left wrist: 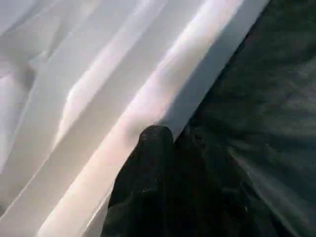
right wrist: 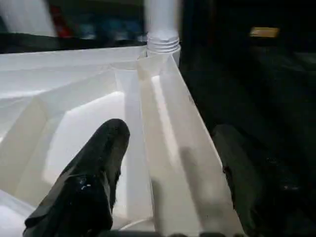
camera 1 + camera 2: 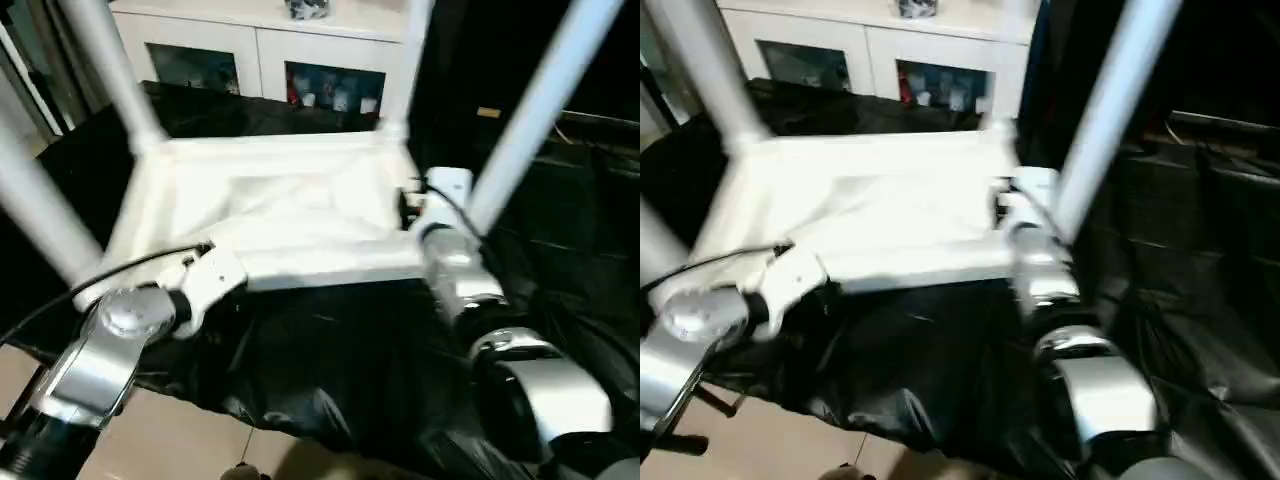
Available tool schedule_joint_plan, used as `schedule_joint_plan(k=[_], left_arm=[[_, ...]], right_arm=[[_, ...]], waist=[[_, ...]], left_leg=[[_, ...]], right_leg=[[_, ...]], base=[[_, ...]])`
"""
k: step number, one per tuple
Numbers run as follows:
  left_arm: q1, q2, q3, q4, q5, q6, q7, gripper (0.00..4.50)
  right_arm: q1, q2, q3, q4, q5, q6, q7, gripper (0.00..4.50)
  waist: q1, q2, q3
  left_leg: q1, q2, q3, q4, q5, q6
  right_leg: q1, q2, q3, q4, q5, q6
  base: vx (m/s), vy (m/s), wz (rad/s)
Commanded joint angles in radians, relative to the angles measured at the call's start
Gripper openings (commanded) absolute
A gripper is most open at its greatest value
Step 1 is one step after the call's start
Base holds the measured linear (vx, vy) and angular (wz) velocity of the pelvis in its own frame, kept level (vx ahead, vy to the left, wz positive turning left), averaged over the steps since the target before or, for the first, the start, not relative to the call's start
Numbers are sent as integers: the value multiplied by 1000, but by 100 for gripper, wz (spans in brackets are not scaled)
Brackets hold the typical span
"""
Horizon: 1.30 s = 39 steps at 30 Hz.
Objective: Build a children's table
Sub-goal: Rotate table base
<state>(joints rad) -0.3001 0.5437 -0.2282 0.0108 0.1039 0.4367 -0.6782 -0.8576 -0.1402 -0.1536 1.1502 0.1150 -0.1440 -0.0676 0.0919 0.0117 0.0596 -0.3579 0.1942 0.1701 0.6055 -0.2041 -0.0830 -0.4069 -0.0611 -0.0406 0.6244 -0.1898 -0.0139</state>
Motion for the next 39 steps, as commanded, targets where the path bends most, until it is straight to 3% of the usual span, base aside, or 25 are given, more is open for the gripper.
schedule_joint_plan(k=[1, 2, 5, 7, 8, 9, 10, 12, 15, 16, 18, 20, 21, 22, 23, 24, 26, 27, 28, 29, 30, 31, 32, 33, 39], left_arm=[[-38, -14, -11, 52, 26, -29, 40, 94], [-58, -34, -19, 82, 31, -43, 53, 94], [-84, -60, -32, 122, 38, -68, 73, 94], [-91, -78, -34, 137, 39, -81, 88, 94], [-89, -88, -32, 139, 37, -89, 99, 94], [-76, -106, -19, 137, 31, -93, 122, 94], [-57, -120, -5, 130, 28, -91, 147, 94], [-36, -131, 10, 126, 24, -102, 170, 94], [30, -170, 67, 117, -2, -180, 245, 94], [30, -170, 67, 117, -2, -180, 245, 94], [107, -218, 143, 83, -34, -262, 335, 94], [107, -218, 143, 83, -34, -262, 335, 94], [181, -272, 206, 14, -59, -251, 408, 94], [181, -272, 206, 14, -59, -251, 408, 94], [210, -295, 225, -18, -68, -249, 434, 94], [247, -319, 239, -56, -69, -250, 466, 94], [288, -338, 249, -90, -65, -267, 500, 94], [320, -358, 264, -112, -66, -282, 529, 94], [340, -372, 275, -123, -68, -298, 550, 94], [364, -388, 287, -138, -68, -308, 572, 94], [378, -398, 295, -148, -67, -314, 586, 94], [396, -415, 304, -163, -60, -308, 615, 94], [409, -429, 312, -176, -51, -303, 642, 94], [425, -460, 324, -196, -47, -298, 681, 94], [439, -494, 342, -223, -42, -293, 731, 140]], right_arm=[[19, -51, -35, 8, 1, -14, -22, 313], [26, -72, -38, 6, 1, -16, -22, 313], [35, -103, -43, 7, 0, -22, -22, 313], [40, -123, -49, 10, 1, -28, -16, 313], [45, -136, -53, 9, 0, -34, -12, 313], [55, -152, -51, 1, -3, -49, 13, 313], [66, -161, -42, -12, -9, -66, 43, 313], [80, -163, -31, -30, -15, -83, 74, 313], [135, -148, 0, -114, -11, -110, 177, 313], [135, -148, 0, -114, -11, -110, 177, 313], [226, -128, 48, -261, 6, -104, 291, 313], [226, -128, 48, -261, 6, -104, 291, 313], [322, -119, 91, -411, 24, -67, 352, 313], [322, -119, 91, -411, 24, -67, 352, 313], [357, -118, 105, -465, 28, -52, 358, 313], [403, -120, 117, -539, 30, -22, 367, 313], [454, -124, 129, -624, 39, 21, 386, 313], [493, -132, 137, -689, 45, 72, 391, 313], [521, -136, 139, -739, 48, 112, 395, 313], [552, -143, 142, -789, 51, 151, 396, 313], [571, -147, 143, -820, 53, 176, 397, 313], [599, -154, 144, -863, 62, 213, 400, 313], [622, -159, 144, -899, 66, 244, 399, 313], [654, -163, 138, -944, 80, 284, 394, 313], [728, -171, 138, -1082, 132, 402, 410, 369]], waist=[[-11, 17, -76], [-11, 25, -78], [-14, 17, -79], [-17, 29, -78], [-16, 24, -80], [-16, 39, -80], [-18, 30, -80], [-18, 30, -80], [-26, 40, -79], [-26, 40, -82], [-33, 43, -82], [-35, 44, -80], [-37, 45, -79], [-37, 43, -78], [-38, 42, -69], [-38, 42, -73], [-36, 42, -68], [-37, 36, -67], [-36, 39, -64], [-37, 34, -62], [-34, 38, -63], [-35, 30, -62], [-34, 33, -63], [-33, 27, -62], [-32, 29, -60]], left_leg=[[7, 12, 4, -65, -143, -20], [3, 11, 1, -63, -127, -18], [-1, 9, 1, -62, -119, -10], [4, 10, 3, -59, -146, -8], [1, 10, 2, -59, -142, -6], [-2, 9, -1, -58, -138, -4], [-2, 9, 1, -56, -139, 7], [-10, 8, 1, -55, -127, 26], [-19, 11, -1, -51, -119, 57], [-17, 12, -1, -51, -110, 61], [-16, 14, -1, -51, -110, 81], [-18, 18, -2, -53, -125, 83], [-12, 18, -2, -56, -145, 82], [-15, 19, -1, -54, -148, 82], [-18, 24, -3, -63, -177, 80], [-12, 22, -2, -62, -198, 76], [-14, 25, -4, -67, -213, 70], [-15, 24, -5, -68, -217, 69], [-14, 24, -5, -71, -233, 67], [-13, 23, -5, -71, -237, 65], [-13, 26, -7, -74, -237, 59], [-14, 24, -6, -75, -247, 58], [-13, 24, -6, -75, -246, 57], [-17, 24, -7, -76, -236, 57], [-17, 22, -9, -77, -238, 56]], right_leg=[[52, -49, 37, -51, -14, -222], [56, -52, 36, -47, 3, -223], [59, -51, 34, -50, 11, -226], [56, -49, 32, -57, -3, -231], [61, -51, 33, -53, 4, -234], [61, -52, 31, -52, 3, -238], [62, -51, 31, -55, 4, -244], [64, -52, 29, -58, -18, -244], [66, -54, 26, -67, -47, -240], [66, -54, 25, -64, -41, -240], [61, -52, 22, -67, -54, -247], [62, -53, 22, -69, -74, -241], [55, -51, 21, -74, -116, -239], [60, -49, 24, -72, -106, -239], [55, -51, 21, -81, -156, -222], [52, -52, 22, -86, -210, -209], [50, -51, 24, -92, -251, -183], [50, -48, 26, -94, -264, -165], [44, -49, 26, -100, -299, -152], [44, -46, 26, -103, -312, -143], [45, -47, 27, -103, -311, -132], [42, -47, 26, -107, -330, -122], [43, -47, 27, -104, -330, -118], [45, -49, 28, -106, -329, -105], [40, -47, 29, -115, -350, -71]], base=[[0, 0, 0], [0, 0, 0], [0, 0, 0], [0, 0, 0], [0, 0, 0], [0, 0, 0], [0, 0, 0], [0, 0, 0], [0, 0, 0], [0, 0, 0], [0, 0, 0], [0, 0, 0], [0, 0, 0], [0, 0, 0], [0, 0, 0], [0, 0, 0], [0, 0, 0], [0, 0, 0], [0, 0, 0], [0, 0, 0], [0, 0, 0], [0, 0, 0], [0, 0, 0], [0, 0, 0], [0, 0, 0]])
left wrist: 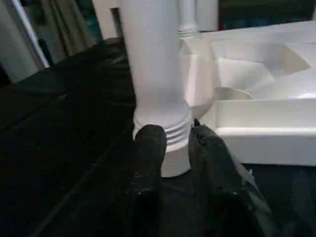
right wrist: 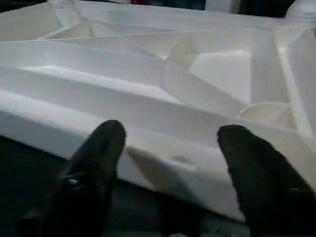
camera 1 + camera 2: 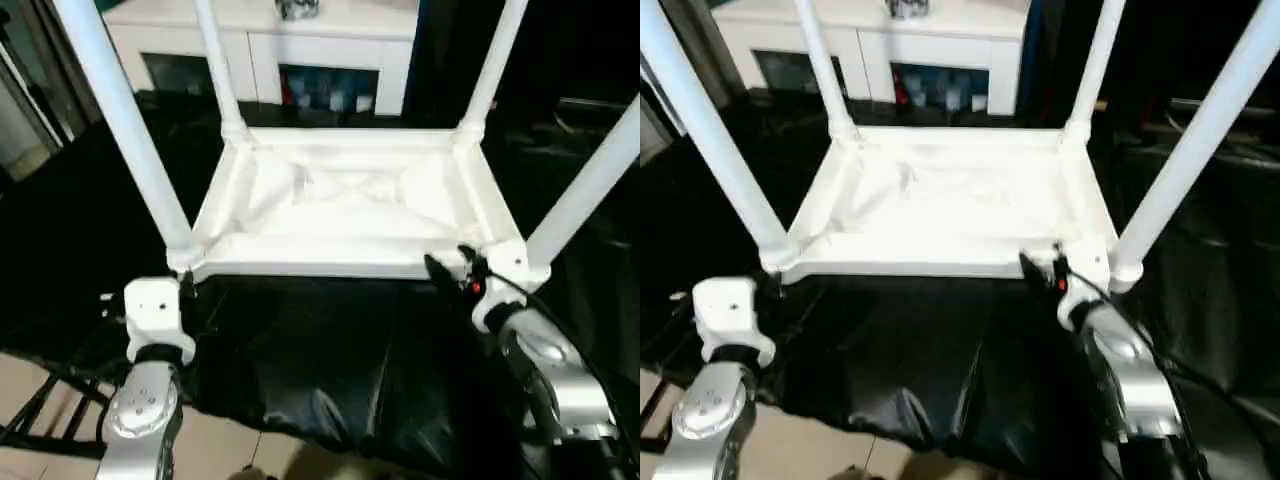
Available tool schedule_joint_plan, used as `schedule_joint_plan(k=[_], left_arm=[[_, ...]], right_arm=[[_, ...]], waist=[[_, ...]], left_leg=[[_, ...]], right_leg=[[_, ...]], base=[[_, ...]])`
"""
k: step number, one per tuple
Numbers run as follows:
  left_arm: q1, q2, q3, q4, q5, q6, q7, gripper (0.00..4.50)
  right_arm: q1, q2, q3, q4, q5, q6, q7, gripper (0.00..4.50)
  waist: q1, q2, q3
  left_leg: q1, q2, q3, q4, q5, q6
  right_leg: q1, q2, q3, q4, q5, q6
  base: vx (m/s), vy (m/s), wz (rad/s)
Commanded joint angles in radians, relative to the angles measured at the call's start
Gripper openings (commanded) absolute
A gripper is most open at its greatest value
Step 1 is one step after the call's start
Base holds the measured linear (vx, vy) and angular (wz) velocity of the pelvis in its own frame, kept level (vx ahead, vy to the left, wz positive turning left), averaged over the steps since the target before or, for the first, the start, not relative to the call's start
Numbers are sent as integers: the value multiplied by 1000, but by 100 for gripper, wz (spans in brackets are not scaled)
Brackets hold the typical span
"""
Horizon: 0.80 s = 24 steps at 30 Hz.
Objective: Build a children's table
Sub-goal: Rotate table base
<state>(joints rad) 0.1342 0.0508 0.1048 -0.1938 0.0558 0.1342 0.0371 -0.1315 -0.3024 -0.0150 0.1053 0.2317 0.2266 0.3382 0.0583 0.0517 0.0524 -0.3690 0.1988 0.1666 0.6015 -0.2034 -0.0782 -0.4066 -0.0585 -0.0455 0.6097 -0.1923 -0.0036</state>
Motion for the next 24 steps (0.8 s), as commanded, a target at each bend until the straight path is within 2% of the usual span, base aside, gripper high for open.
schedule_joint_plan(k=[1, 3, 4, 5, 6, 11, 13, 14, 15, 16, 17, 21, 23, 24], left_arm=[[-5, 4, 14, -9, -4, 12, 8, 153], [-35, 19, 24, 24, -19, 9, -6, 165], [-52, 31, 27, 43, -29, 9, -22, 178], [-71, 43, 29, 66, -40, 9, -41, 178], [-88, 53, 32, 84, -42, 6, -49, 190], [-160, 92, 59, 162, -62, 8, -76, 228], [-209, 123, 81, 228, -79, 8, -91, 242], [-209, 123, 81, 228, -79, 8, -91, 254], [-245, 148, 95, 281, -84, -4, -96, 264], [-259, 157, 101, 302, -88, -8, -98, 264], [-268, 162, 105, 315, -90, -10, -100, 271], [-308, 179, 118, 360, -108, -20, -118, 305], [-353, 191, 125, 404, -152, -46, -183, 318], [-387, 208, 109, 443, -202, -78, -298, 327]], right_arm=[[18, -14, 7, -68, 15, 60, 9, 383], [39, -24, 18, -116, 18, 119, 18, 389], [46, -31, 24, -131, 18, 138, 25, 391], [52, -38, 30, -145, 17, 157, 33, 399], [57, -43, 34, -157, 15, 171, 38, 423], [84, -78, 46, -218, 24, 234, 60, 450], [106, -103, 47, -260, 31, 282, 74, 450], [106, -103, 47, -260, 31, 282, 74, 450], [119, -121, 48, -281, 31, 310, 85, 450], [124, -128, 48, -289, 30, 319, 89, 450], [126, -131, 49, -294, 28, 325, 90, 450], [132, -141, 43, -309, 28, 356, 93, 450], [132, -147, 39, -317, 31, 380, 92, 450], [125, -147, 42, -310, 25, 391, 92, 450]], waist=[[1, -13, -53], [3, -12, -53], [3, -16, -54], [4, -14, -53], [3, -15, -54], [4, -10, -57], [5, -11, -59], [6, -12, -58], [4, -7, -59], [5, -9, -60], [5, -4, -59], [1, -10, -59], [4, -11, -60], [7, -20, -60]], left_leg=[[-7, 16, -6, -73, -236, 50], [-6, 14, -6, -72, -228, 48], [-6, 14, -7, -73, -221, 47], [-5, 13, -7, -73, -219, 45], [-3, 13, -7, -72, -220, 43], [-4, 13, -7, -70, -190, 36], [-2, 12, -8, -69, -183, 37], [-2, 10, -7, -68, -179, 38], [-1, 10, -7, -67, -175, 36], [-1, 10, -8, -67, -175, 36], [0, 11, -8, -68, -176, 35], [-2, 11, -8, -68, -183, 31], [1, 10, -6, -66, -176, 33], [4, 8, -4, -68, -171, 33]], right_leg=[[40, -50, 34, -101, -352, -76], [39, -49, 35, -101, -349, -70], [40, -50, 35, -98, -346, -69], [38, -49, 35, -100, -349, -66], [37, -49, 36, -100, -349, -65], [41, -49, 37, -93, -278, -88], [44, -50, 37, -89, -250, -94], [45, -49, 38, -90, -247, -92], [45, -50, 37, -89, -240, -100], [46, -50, 38, -87, -236, -102], [45, -51, 38, -88, -236, -104], [48, -53, 37, -88, -243, -117], [46, -54, 39, -88, -256, -117], [43, -56, 40, -92, -287, -110]], base=[[0, 0, 0], [0, 0, 0], [0, 0, 0], [0, 0, 0], [0, 0, 0], [0, 0, 0], [0, 0, 0], [0, 0, 0], [0, 0, 0], [0, 0, 0], [0, 0, 0], [0, 0, 0], [0, 0, 0], [0, 0, 0]])
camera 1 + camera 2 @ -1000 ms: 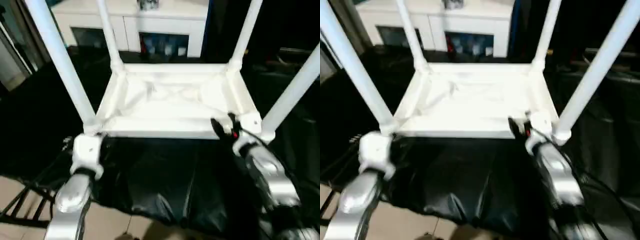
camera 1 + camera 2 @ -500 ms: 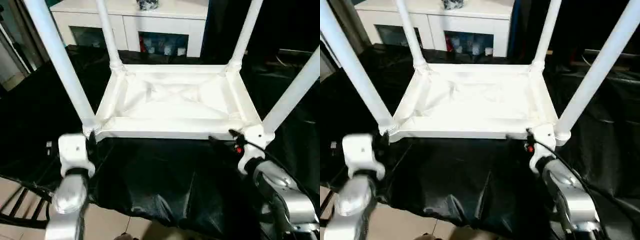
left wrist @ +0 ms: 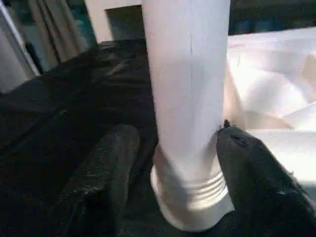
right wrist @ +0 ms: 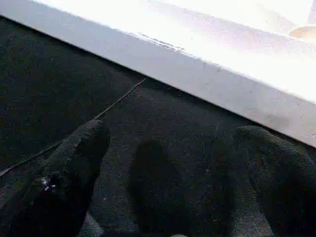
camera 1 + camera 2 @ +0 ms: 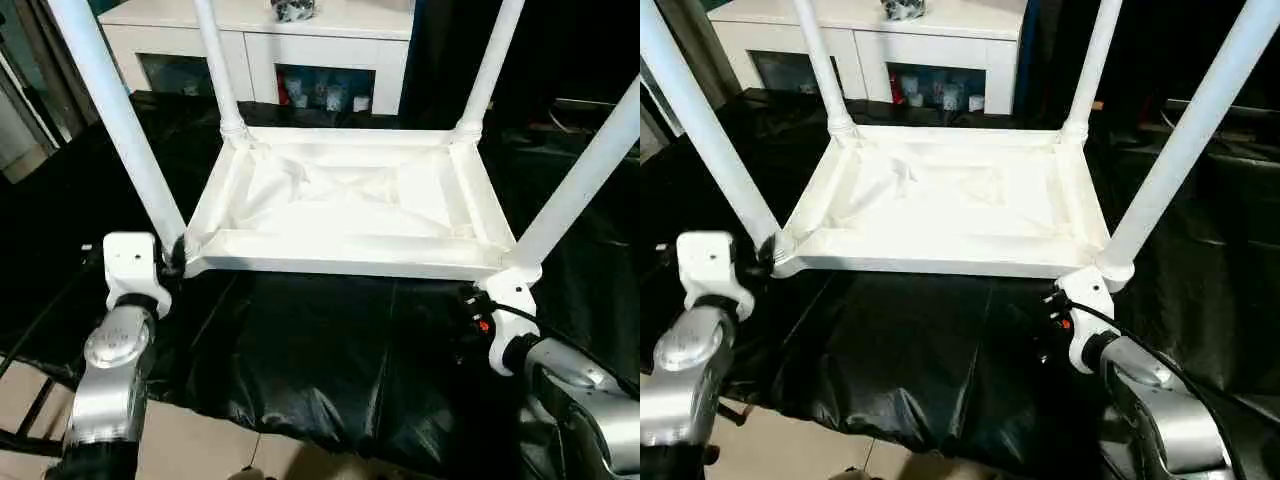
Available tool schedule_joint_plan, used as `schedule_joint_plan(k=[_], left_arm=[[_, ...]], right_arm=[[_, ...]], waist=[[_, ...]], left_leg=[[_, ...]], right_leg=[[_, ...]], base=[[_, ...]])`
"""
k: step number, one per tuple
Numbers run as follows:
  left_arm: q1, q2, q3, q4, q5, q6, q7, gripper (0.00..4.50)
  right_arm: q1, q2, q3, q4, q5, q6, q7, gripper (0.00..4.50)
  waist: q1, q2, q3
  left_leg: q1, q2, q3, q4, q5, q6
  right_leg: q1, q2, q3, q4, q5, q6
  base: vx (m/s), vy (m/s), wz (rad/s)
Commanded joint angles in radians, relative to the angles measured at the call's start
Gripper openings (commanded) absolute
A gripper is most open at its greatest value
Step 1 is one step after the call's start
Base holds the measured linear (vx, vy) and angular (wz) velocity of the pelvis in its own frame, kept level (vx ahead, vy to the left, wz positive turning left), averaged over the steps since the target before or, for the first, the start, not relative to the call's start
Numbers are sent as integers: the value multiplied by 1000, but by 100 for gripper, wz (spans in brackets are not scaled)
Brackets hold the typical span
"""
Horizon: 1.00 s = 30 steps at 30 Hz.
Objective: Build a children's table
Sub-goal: Rotate table base
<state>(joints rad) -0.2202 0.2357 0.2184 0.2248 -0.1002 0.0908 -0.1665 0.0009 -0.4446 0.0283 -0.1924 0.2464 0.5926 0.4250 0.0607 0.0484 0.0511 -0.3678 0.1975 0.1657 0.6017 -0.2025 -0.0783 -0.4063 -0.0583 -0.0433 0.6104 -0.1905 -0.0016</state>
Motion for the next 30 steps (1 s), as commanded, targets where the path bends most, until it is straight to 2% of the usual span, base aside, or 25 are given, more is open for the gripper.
schedule_joint_plan(k=[1, 2, 3, 4, 6, 7, 8, 9, 11, 13, 15, 17, 20, 21, 24, 25, 26, 28, 29, 30], left_arm=[[-46, 36, -22, 41, -67, -47, -170, 337], [-48, 39, -26, 44, -72, -49, -186, 346], [-67, 57, -48, 69, -94, -47, -279, 355], [-74, 64, -54, 81, -94, -50, -299, 373], [-84, 73, -63, 97, -93, -57, -322, 373], [-97, 78, -65, 117, -95, -56, -340, 392], [-135, 87, -65, 167, -103, -59, -386, 392], [-164, 92, -64, 202, -116, -56, -428, 392], [-214, 106, -64, 274, -163, -68, -555, 392], [-227, 111, -65, 291, -188, -62, -617, 392], [-242, 119, -74, 299, -215, -32, -694, 392], [-250, 127, -94, 294, -234, -3, -763, 392], [-251, 126, -152, 267, -248, 54, -862, 392], [-246, 125, -172, 253, -252, 70, -893, 392], [-229, 122, -200, 220, -258, 91, -927, 392], [-211, 117, -214, 179, -276, 118, -943, 392], [-189, 111, -229, 125, -303, 157, -959, 392], [-155, 107, -243, 43, -346, 211, -972, 392], [-142, 107, -247, 7, -367, 240, -977, 392], [-121, 109, -256, -43, -394, 276, -985, 392]], right_arm=[[-15, -2, 3, 1, 6, 22, 6, 450], [-16, -2, 3, 4, 5, 22, 6, 450], [-31, 6, 7, 28, -2, 14, 4, 450], [-38, 8, 8, 36, -4, 13, 3, 450], [-45, 11, 9, 44, -7, 13, 2, 450], [-54, 12, 13, 58, -18, 3, -4, 450], [-80, 20, 20, 99, -35, -12, -13, 450], [-103, 26, 26, 135, -49, -23, -20, 450], [-143, 41, 31, 196, -54, -29, -19, 450], [-158, 48, 32, 220, -54, -36, -18, 450], [-185, 65, 29, 274, -60, -57, -28, 450], [-210, 76, 29, 324, -69, -78, -37, 450], [-247, 97, 40, 391, -90, -109, -39, 450], [-257, 104, 43, 404, -96, -114, -40, 450], [-267, 113, 47, 417, -97, -124, -40, 450], [-275, 120, 51, 428, -100, -132, -42, 450], [-285, 129, 55, 443, -104, -144, -44, 450], [-299, 140, 60, 469, -111, -161, -46, 450], [-305, 145, 61, 481, -115, -169, -45, 450], [-315, 152, 62, 497, -119, -178, -43, 450]], waist=[[6, -17, -60], [6, -13, -60], [4, -21, -60], [7, -14, -62], [8, -14, -62], [11, -16, -62], [14, -20, -62], [18, -15, -64], [23, -17, -63], [25, -15, -66], [24, -17, -68], [22, -18, -70], [23, -19, -67], [21, -19, -65], [21, -18, -64], [21, -18, -65], [19, -11, -67], [9, -13, -65], [4, -17, -65], [2, -15, -66]], left_leg=[[3, 12, -4, -69, -171, 31], [4, 14, -5, -69, -171, 28], [3, 16, -5, -70, -168, 26], [8, 17, -4, -70, -162, 23], [14, 18, -1, -68, -168, 25], [10, 20, 0, -67, -161, 27], [10, 20, 0, -67, -158, 29], [15, 14, 4, -67, -157, 26], [16, 13, 3, -69, -170, 8], [14, 19, 0, -70, -149, 2], [10, 17, 1, -67, -121, 8], [7, 14, 3, -66, -104, 14], [8, 16, 4, -66, -111, 20], [7, 17, 4, -68, -127, 15], [9, 19, 4, -70, -139, 11], [9, 20, 3, -70, -138, 10], [8, 22, 2, -70, -135, 6], [6, 20, 3, -70, -131, 8], [5, 19, 4, -69, -137, 11], [5, 20, 3, -70, -140, 10]], right_leg=[[42, -57, 39, -90, -284, -114], [41, -58, 39, -88, -275, -118], [43, -58, 39, -85, -250, -125], [39, -58, 39, -80, -223, -138], [37, -57, 41, -77, -184, -160], [42, -58, 43, -73, -163, -167], [43, -59, 43, -73, -160, -168], [37, -57, 42, -75, -180, -165], [39, -63, 44, -76, -204, -168], [45, -66, 44, -67, -160, -178], [49, -65, 44, -59, -91, -195], [51, -66, 42, -56, -70, -212], [53, -68, 43, -57, -85, -216], [54, -70, 42, -61, -130, -214], [53, -69, 44, -63, -152, -207], [54, -71, 44, -62, -148, -207], [55, -72, 43, -58, -128, -215], [57, -68, 42, -58, -105, -228], [57, -66, 42, -58, -111, -234], [59, -68, 41, -57, -113, -238]], base=[[0, 0, 0], [0, 0, 0], [0, 0, 0], [0, 0, 0], [0, 0, 0], [0, 0, 0], [0, 0, 0], [0, 0, 0], [0, 0, 0], [0, 0, 0], [0, 0, 0], [0, 0, 0], [0, 0, 0], [0, 0, 0], [0, 0, 0], [0, 0, 0], [0, 0, 0], [0, 0, 0], [0, 0, 0], [0, 0, 0]])
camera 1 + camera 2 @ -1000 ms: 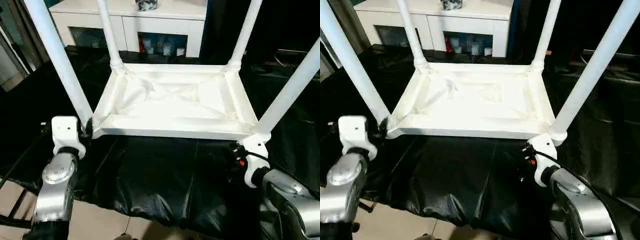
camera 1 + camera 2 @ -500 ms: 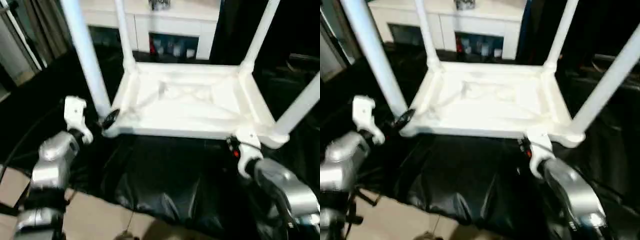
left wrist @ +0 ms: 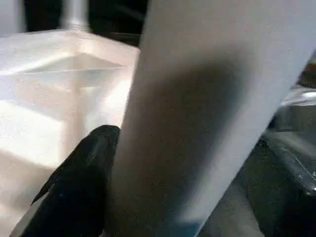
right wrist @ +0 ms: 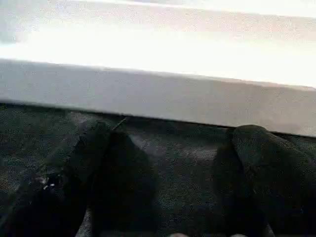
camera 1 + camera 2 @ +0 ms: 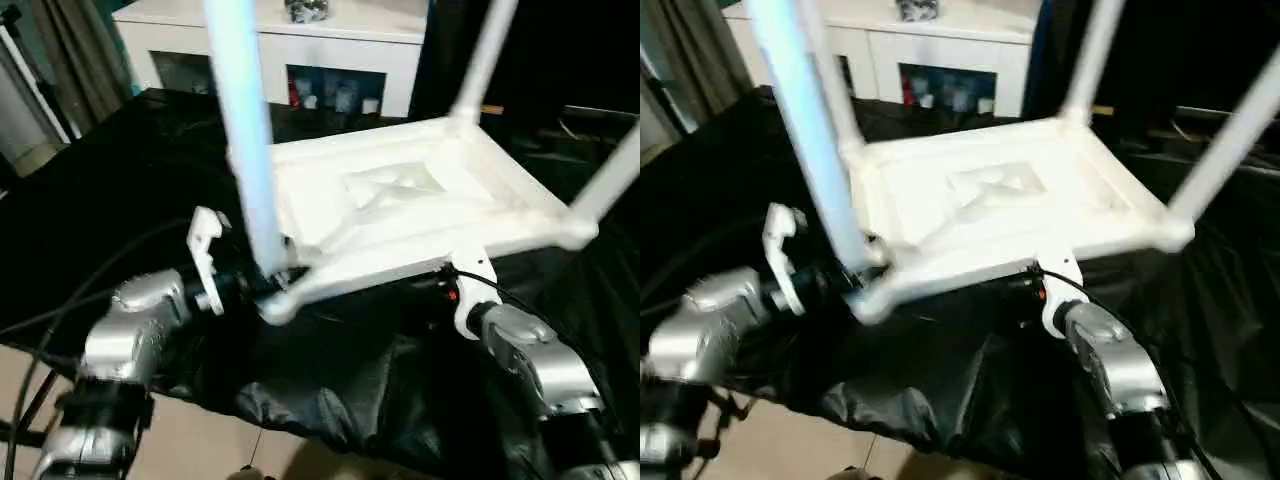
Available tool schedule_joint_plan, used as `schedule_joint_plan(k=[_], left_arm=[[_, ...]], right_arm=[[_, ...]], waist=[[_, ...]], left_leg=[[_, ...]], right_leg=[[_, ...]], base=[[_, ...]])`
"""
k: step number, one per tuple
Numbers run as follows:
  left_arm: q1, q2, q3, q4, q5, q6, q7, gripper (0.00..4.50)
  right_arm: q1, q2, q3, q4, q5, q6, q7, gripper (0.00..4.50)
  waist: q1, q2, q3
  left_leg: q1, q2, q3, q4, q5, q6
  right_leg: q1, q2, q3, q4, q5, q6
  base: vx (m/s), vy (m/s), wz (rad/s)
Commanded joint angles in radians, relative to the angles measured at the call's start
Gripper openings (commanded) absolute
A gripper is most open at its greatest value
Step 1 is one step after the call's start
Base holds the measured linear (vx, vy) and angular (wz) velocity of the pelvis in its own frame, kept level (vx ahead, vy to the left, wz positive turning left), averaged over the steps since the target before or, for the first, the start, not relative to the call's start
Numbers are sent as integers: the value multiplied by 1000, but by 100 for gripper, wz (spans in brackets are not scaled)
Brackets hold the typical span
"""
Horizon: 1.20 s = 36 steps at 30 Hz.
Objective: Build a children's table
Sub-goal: Rotate table base
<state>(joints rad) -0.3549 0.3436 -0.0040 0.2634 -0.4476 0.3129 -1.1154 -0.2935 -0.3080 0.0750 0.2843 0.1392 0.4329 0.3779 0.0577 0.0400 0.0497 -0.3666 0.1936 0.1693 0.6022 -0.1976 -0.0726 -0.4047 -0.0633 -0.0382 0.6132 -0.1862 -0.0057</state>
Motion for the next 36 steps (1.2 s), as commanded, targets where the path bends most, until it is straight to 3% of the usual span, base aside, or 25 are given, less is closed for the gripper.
schedule_joint_plan(k=[1, 3, 4, 7, 9, 10, 11, 12, 14, 15, 19, 21, 24, 25, 26, 28, 30, 34, 36], left_arm=[[13, 2, -33, -82, -47, 54, -36, 392], [59, 9, -55, -189, -108, 128, -42, 392], [94, 11, -71, -268, -153, 178, -34, 392], [134, -3, -94, -361, -192, 221, -7, 392], [145, -8, -102, -385, -196, 231, -1, 392], [154, -13, -107, -407, -199, 243, 5, 392], [161, -18, -112, -421, -202, 251, 11, 392], [174, -29, -115, -454, -211, 276, 33, 392], [183, -38, -122, -478, -221, 298, 56, 392], [186, -41, -130, -486, -223, 301, 58, 392], [184, -67, -152, -501, -212, 293, 87, 392], [167, -98, -161, -476, -173, 256, 113, 392], [105, -164, -182, -371, -29, 132, 223, 392], [70, -185, -189, -308, 52, 57, 298, 392], [70, -185, -189, -308, 52, 57, 298, 392], [26, -181, -202, -232, 142, -19, 380, 392], [7, -175, -203, -198, 186, -66, 419, 392], [1, -188, -183, -179, 213, -128, 441, 392], [6, -189, -185, -161, 255, -204, 449, 392]], right_arm=[[-20, 15, 16, 21, -12, -19, 4, 450], [-40, 30, 28, 53, -22, -36, 13, 450], [-56, 42, 42, 77, -30, -46, 20, 450], [-87, 63, 67, 115, -40, -61, 33, 450], [-97, 69, 75, 127, -43, -65, 38, 450], [-106, 75, 83, 141, -49, -73, 43, 450], [-113, 81, 91, 152, -53, -79, 49, 450], [-130, 96, 101, 182, -69, -98, 60, 450], [-143, 111, 112, 201, -80, -113, 70, 450], [-149, 118, 119, 207, -85, -116, 73, 450], [-171, 147, 145, 227, -91, -132, 91, 450], [-184, 165, 155, 247, -97, -145, 101, 450], [-203, 184, 165, 286, -121, -184, 104, 450], [-212, 189, 157, 299, -128, -191, 89, 450], [-212, 189, 157, 299, -128, -191, 89, 450], [-212, 180, 128, 298, -121, -192, 72, 450], [-203, 161, 104, 294, -119, -198, 52, 450], [-174, 121, 67, 272, -115, -202, 48, 450], [-135, 78, 33, 236, -107, -204, 68, 450]], waist=[[-1, -9, -62], [-4, -13, -62], [-13, -11, -60], [-24, -24, -56], [-31, -17, -53], [-36, -28, -51], [-38, -26, -53], [-44, -34, -53], [-46, -29, -51], [-50, -36, -51], [-52, -40, -52], [-52, -41, -52], [-53, -41, -50], [-52, -40, -52], [-52, -42, -51], [-51, -39, -54], [-50, -43, -58], [-36, -31, -65], [-27, -33, -63]], left_leg=[[2, 22, 0, -71, -148, 7], [3, 23, 1, -70, -153, 9], [-2, 23, 0, -72, -157, 10], [0, 22, 3, -71, -175, 15], [-5, 23, -2, -77, -195, 1], [-2, 23, 0, -78, -215, -6], [1, 25, -2, -78, -226, -11], [1, 25, -1, -78, -233, -15], [3, 25, -1, -78, -244, -19], [2, 25, 0, -78, -244, -19], [5, 24, 2, -76, -236, -17], [5, 25, 2, -75, -228, -14], [9, 24, 3, -73, -242, -7], [7, 24, 1, -74, -236, -10], [4, 24, 0, -76, -240, -11], [6, 24, -3, -76, -240, -13], [4, 24, -1, -72, -210, -9], [8, 27, 3, -66, -149, 4], [9, 27, 4, -67, -153, 12]], right_leg=[[57, -62, 36, -61, -132, -234], [57, -61, 36, -63, -148, -232], [58, -61, 34, -64, -175, -227], [55, -56, 35, -71, -226, -219], [58, -58, 32, -74, -274, -202], [55, -56, 31, -82, -311, -183], [53, -57, 31, -77, -317, -183], [51, -55, 31, -80, -323, -179], [48, -56, 33, -81, -331, -180], [49, -54, 32, -82, -321, -182], [48, -52, 35, -80, -298, -182], [49, -51, 35, -79, -282, -186], [46, -49, 35, -89, -303, -174], [50, -52, 35, -87, -298, -169], [52, -51, 34, -87, -303, -162], [52, -54, 34, -86, -309, -151], [54, -54, 35, -81, -255, -166], [55, -52, 35, -67, -111, -220], [57, -50, 34, -70, -91, -220]], base=[[0, 0, 0], [0, 0, 0], [0, 0, 0], [0, 0, 0], [0, 0, 0], [0, 0, 0], [0, 0, 0], [0, 0, 0], [0, 0, 0], [0, 0, 0], [0, 0, 0], [0, 0, 0], [0, 0, 0], [0, 0, 0], [0, 0, 0], [0, 0, 0], [0, 0, 0], [0, 0, 0], [0, 0, 0]])
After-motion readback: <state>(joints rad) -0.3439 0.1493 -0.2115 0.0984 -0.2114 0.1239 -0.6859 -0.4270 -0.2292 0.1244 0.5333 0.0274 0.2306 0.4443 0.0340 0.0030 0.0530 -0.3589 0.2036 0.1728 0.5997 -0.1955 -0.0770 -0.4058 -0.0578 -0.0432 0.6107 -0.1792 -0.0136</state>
